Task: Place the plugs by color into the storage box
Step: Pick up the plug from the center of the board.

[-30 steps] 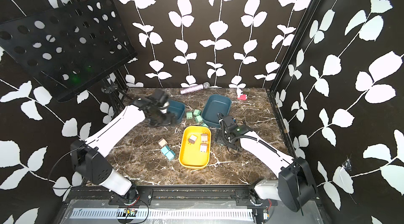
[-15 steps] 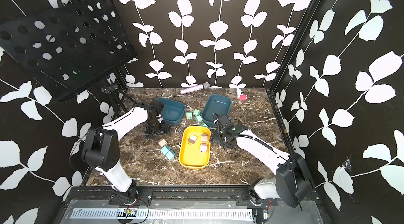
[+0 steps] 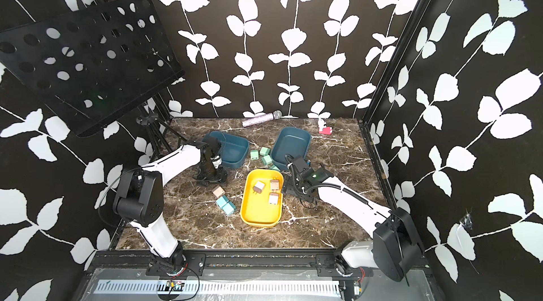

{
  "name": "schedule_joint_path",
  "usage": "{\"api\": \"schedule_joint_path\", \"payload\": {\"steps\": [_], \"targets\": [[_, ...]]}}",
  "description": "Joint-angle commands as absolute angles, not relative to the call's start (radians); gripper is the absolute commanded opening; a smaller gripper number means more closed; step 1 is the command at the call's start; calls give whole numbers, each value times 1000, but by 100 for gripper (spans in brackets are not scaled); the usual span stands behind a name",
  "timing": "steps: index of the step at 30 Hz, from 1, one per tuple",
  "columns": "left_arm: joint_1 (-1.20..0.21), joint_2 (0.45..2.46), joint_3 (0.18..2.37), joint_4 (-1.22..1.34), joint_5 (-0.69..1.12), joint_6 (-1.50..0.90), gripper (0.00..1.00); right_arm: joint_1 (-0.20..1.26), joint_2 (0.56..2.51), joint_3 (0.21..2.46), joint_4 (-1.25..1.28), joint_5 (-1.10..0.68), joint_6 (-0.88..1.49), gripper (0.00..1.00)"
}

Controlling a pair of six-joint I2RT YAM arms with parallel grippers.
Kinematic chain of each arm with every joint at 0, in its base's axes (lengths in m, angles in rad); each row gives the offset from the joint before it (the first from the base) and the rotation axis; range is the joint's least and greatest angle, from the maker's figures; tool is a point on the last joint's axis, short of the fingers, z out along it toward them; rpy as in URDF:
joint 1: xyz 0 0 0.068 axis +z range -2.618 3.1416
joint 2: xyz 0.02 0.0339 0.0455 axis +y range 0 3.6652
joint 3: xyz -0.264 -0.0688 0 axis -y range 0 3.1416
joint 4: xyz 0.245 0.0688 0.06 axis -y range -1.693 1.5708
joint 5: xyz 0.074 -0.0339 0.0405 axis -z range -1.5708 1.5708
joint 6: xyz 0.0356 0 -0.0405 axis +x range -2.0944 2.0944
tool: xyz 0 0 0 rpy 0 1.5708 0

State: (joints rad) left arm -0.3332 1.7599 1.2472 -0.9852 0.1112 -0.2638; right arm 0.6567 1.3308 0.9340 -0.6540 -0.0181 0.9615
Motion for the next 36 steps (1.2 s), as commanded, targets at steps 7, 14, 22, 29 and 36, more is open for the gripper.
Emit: {"api": "schedule_joint_path", "payload": {"steps": [7, 14, 22, 29, 36], "targets": [[-335, 1750, 1171, -954, 87, -124, 85, 682, 1361, 949, -646, 0, 988, 86], [-335, 1770, 1140, -905, 106, -155, 76, 695, 1383, 958, -646, 0, 989, 86], [-315, 1808, 1121, -848, 98, -313, 72, 704, 1390, 969, -655, 6, 992, 86], [-257, 1816, 1111, -817, 156, -397, 71, 711, 1385, 958, -659, 13, 996, 86], [-217, 1787, 1080, -846, 117, -406, 69, 714, 1380, 942, -649, 17, 1000, 86]]}}
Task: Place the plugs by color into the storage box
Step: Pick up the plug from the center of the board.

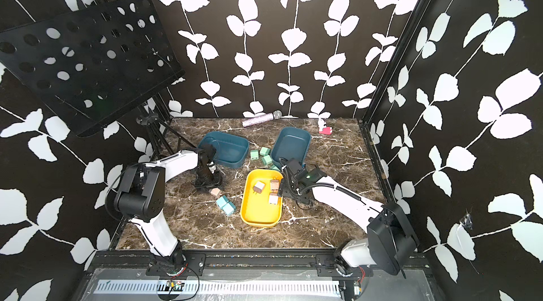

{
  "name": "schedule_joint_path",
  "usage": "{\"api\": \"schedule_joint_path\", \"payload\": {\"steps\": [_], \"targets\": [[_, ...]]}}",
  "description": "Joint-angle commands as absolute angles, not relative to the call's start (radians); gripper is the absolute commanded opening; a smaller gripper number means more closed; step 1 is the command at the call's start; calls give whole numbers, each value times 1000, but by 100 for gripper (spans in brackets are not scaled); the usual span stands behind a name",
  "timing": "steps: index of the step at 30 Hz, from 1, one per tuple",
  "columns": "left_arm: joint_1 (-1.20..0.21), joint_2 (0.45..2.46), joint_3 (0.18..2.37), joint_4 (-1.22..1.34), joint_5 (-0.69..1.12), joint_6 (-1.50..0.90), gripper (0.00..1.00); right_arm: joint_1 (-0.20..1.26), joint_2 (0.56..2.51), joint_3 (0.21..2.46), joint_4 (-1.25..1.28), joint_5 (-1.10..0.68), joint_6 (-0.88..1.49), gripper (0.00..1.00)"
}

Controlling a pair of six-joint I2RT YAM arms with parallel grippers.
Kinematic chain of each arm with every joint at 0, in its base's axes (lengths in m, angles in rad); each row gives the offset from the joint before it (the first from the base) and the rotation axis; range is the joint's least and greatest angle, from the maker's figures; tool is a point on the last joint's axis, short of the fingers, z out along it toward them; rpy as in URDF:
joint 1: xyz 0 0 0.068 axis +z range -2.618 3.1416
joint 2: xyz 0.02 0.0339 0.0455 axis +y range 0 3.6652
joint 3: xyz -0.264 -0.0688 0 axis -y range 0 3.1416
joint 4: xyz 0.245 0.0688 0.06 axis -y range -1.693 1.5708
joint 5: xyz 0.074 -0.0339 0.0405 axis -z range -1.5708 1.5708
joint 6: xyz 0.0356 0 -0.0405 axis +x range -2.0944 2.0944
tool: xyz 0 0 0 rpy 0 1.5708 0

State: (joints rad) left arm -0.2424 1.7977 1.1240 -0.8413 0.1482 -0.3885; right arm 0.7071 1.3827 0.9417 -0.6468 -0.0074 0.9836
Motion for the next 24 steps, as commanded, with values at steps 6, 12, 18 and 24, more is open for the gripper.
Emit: {"api": "schedule_joint_path", "payload": {"steps": [6, 12, 18, 24], "targets": [[-194, 1758, 1043, -867, 114, -443, 68, 715, 1391, 939, -637, 12, 998, 86], [-193, 1718, 1084, -920, 105, -427, 75, 720, 1402, 937, -627, 7, 999, 86], [-193, 1725, 1137, -933, 74, -277, 84, 723, 1405, 933, -621, 5, 999, 86], [-195, 1751, 1111, -887, 116, -189, 83, 725, 1411, 937, -627, 5, 997, 86]]}}
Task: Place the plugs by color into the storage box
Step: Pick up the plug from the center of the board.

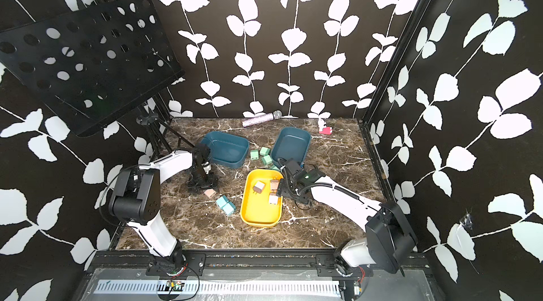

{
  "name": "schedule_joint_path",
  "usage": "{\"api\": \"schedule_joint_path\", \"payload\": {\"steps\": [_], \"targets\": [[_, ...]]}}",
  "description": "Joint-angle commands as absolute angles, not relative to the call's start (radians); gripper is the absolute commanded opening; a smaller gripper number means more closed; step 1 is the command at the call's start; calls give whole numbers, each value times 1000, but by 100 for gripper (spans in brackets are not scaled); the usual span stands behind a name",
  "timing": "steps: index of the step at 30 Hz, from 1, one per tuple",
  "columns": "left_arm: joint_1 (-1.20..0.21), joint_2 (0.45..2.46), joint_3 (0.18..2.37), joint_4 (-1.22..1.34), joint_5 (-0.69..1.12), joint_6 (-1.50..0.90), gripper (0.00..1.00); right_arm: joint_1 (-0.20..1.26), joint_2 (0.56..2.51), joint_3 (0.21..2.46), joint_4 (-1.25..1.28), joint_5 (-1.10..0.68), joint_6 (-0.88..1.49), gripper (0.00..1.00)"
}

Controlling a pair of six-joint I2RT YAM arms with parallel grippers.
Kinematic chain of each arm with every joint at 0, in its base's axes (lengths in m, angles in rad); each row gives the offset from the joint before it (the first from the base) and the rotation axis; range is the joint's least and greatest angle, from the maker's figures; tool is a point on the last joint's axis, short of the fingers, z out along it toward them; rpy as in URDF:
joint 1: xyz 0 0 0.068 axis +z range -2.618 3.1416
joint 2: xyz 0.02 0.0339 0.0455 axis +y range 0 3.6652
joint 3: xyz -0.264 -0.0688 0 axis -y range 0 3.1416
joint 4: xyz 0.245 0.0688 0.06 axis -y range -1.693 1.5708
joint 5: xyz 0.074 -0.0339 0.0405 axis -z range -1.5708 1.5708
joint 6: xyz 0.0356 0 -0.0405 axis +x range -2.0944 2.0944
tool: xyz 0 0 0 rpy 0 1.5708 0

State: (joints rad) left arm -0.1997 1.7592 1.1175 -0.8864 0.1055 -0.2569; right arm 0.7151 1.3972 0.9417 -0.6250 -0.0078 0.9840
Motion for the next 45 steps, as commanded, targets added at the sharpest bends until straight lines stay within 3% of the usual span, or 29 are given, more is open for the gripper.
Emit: {"api": "schedule_joint_path", "payload": {"steps": [1, 18, 23, 38, 45], "targets": [[-195, 1755, 1108, -893, 111, -192, 82, 725, 1410, 938, -628, 5, 998, 86], [-191, 1755, 1072, -862, 201, -427, 74, 744, 1440, 958, -623, 5, 1006, 86], [-192, 1734, 1105, -878, 139, -429, 76, 749, 1452, 959, -620, 0, 1005, 86], [-196, 1766, 1108, -746, 327, -586, 80, 749, 1510, 1004, -617, -20, 974, 86], [-218, 1735, 1129, -851, 215, -497, 79, 750, 1504, 973, -597, -20, 982, 86]]}}
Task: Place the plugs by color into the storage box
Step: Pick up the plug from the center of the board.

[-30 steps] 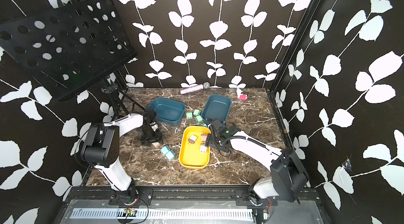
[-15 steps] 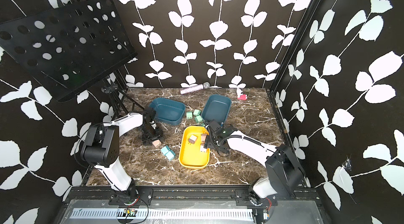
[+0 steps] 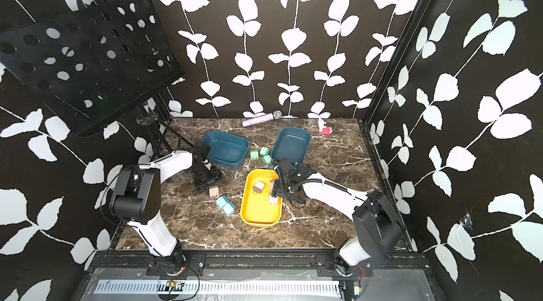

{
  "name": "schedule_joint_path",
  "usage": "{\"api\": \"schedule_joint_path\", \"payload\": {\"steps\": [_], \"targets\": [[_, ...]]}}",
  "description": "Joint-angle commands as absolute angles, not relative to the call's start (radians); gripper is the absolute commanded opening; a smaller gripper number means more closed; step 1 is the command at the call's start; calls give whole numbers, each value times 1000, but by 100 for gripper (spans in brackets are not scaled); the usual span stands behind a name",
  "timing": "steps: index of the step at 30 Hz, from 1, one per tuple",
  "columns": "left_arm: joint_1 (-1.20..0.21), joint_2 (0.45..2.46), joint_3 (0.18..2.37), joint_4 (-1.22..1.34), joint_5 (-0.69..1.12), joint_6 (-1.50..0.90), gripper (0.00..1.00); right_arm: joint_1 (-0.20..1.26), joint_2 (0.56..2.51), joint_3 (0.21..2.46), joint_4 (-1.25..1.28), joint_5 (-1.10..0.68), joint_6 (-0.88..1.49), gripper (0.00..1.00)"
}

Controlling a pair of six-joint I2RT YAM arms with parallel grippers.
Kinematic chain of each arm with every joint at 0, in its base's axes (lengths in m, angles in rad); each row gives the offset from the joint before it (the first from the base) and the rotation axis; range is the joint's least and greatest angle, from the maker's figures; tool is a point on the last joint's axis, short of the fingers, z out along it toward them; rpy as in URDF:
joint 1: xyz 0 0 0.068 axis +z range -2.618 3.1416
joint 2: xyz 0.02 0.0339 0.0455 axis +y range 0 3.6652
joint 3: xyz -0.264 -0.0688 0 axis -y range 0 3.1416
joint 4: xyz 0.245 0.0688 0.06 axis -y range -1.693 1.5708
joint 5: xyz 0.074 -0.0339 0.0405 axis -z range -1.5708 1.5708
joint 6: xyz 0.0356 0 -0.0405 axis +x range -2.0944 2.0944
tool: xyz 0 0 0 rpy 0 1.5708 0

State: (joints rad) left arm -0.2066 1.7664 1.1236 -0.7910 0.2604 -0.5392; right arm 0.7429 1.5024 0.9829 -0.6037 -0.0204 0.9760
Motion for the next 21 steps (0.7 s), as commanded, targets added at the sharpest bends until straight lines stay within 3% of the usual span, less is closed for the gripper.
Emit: {"api": "schedule_joint_path", "payload": {"steps": [1, 7, 12, 21], "targets": [[-222, 1734, 1120, -851, 206, -487, 79, 749, 1503, 968, -592, -21, 985, 86], [-277, 1767, 1101, -861, 114, -435, 70, 750, 1505, 961, -583, -24, 983, 86], [-281, 1810, 1117, -878, 117, -425, 43, 749, 1500, 964, -597, -22, 978, 86], [-283, 1759, 1207, -1001, 16, -311, 41, 750, 1462, 944, -606, 1, 986, 86]]}}
